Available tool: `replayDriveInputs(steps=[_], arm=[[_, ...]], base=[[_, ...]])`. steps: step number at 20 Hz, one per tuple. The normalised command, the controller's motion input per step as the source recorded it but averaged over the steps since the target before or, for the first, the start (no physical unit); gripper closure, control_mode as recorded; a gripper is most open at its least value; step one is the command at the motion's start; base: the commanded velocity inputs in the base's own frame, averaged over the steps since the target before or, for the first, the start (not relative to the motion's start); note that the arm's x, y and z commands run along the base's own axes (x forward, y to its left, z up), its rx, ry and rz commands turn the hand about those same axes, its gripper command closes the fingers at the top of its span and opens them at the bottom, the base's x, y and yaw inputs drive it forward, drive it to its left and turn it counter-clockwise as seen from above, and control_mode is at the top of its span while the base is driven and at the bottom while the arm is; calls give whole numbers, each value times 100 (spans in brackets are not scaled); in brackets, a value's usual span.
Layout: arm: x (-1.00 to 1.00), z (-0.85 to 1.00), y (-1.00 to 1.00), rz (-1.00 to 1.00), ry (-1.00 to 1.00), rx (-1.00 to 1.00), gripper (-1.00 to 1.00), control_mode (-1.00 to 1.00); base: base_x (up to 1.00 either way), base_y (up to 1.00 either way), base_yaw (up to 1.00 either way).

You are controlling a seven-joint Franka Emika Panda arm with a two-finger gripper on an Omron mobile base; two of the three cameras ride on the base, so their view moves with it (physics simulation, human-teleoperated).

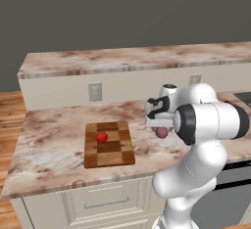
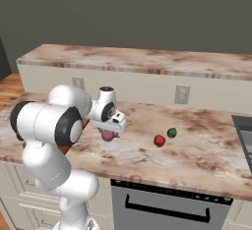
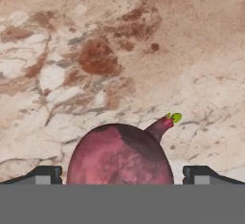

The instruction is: Place the avocado, onion, tomato, and bell pepper on the cutting board.

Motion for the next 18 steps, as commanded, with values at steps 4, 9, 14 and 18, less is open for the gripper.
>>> replayDriveInputs(steps=[4, 9, 14, 18], arm=[[11, -20, 0, 0, 1, 0, 100, -100], [1, -11, 0, 0, 1, 0, 100, -100], [-6, 15, 0, 0, 0, 0, 100, -100], [-11, 58, 0, 1, -1, 1, 100, -100]], base=[[0, 0, 0], [0, 0, 0], [0, 0, 0], [0, 0, 0]])
